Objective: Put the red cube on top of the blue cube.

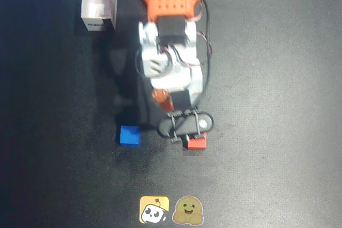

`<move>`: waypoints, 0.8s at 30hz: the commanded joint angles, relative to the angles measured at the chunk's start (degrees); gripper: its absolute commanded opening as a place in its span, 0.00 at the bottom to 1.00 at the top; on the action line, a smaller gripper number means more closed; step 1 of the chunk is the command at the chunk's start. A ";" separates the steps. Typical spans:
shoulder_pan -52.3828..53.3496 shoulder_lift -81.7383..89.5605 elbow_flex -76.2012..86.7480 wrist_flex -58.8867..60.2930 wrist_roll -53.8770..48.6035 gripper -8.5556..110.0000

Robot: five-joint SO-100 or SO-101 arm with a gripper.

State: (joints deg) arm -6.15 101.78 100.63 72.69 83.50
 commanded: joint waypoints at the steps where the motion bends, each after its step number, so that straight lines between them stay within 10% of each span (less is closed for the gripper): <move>1: -0.62 -2.29 -5.98 0.35 0.70 0.11; 24: -6.06 -9.23 -10.55 -2.90 5.36 0.13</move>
State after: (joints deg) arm -11.69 92.37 92.72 70.84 88.15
